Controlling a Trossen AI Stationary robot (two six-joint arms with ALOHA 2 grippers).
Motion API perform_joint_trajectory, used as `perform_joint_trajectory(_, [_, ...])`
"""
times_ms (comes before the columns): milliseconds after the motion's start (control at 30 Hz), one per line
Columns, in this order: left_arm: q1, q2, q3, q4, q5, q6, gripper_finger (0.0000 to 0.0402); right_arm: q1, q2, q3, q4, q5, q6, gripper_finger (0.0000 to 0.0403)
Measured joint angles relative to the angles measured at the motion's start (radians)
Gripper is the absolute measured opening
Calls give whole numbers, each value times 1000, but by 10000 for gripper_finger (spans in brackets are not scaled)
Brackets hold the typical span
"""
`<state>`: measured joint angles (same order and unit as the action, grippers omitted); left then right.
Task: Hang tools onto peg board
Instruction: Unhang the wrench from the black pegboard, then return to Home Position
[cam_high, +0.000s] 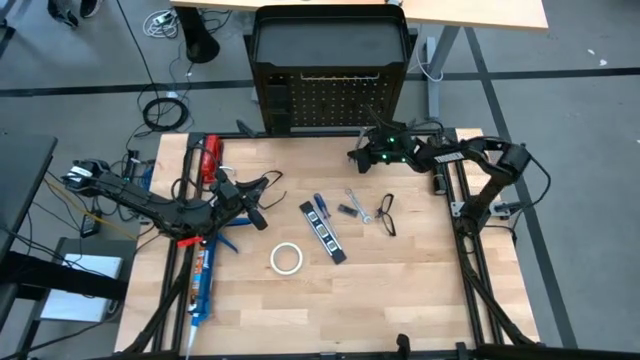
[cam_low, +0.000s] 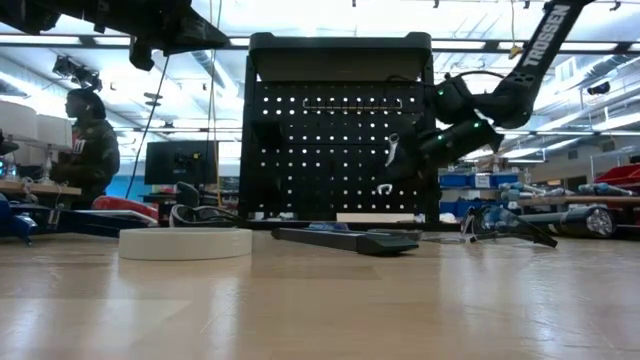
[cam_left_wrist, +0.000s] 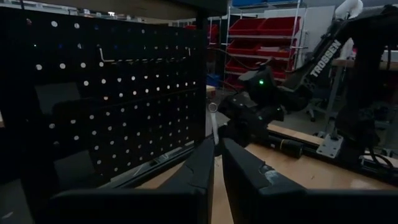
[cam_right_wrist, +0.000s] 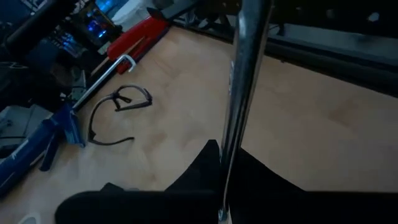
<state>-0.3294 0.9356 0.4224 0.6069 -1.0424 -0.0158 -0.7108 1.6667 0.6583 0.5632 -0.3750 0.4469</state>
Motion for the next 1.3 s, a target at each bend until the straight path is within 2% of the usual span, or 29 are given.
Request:
perform_joint_trajectory(167, [3,17,1,-31,63,-54,37,42,-69,-41,-7,9,3,17])
perform_joint_trajectory(433, [6,91,1,-47,199,-198,37,176,-168,-53,-226,-15,-39,18])
perform_joint_trajectory(633, [6,111,1,-21,202,-199,37,233,-214,-53,-309,23,-25,19])
perform_joint_trajectory(800, [6,111,1,-23,234,-203,37,242,-238,-53,-514,59,10,22])
perform_joint_trajectory(900, [6,111,1,-39,234,-218,38,246,-240,-53,-608,62,10,37])
perform_joint_trajectory(1033, [8,112,1,-73,233,-225,42,255,-240,-53,-731,42,41,77])
perform_joint_trajectory(1300, [8,112,1,-76,232,-227,45,247,-249,3,-764,49,78,142])
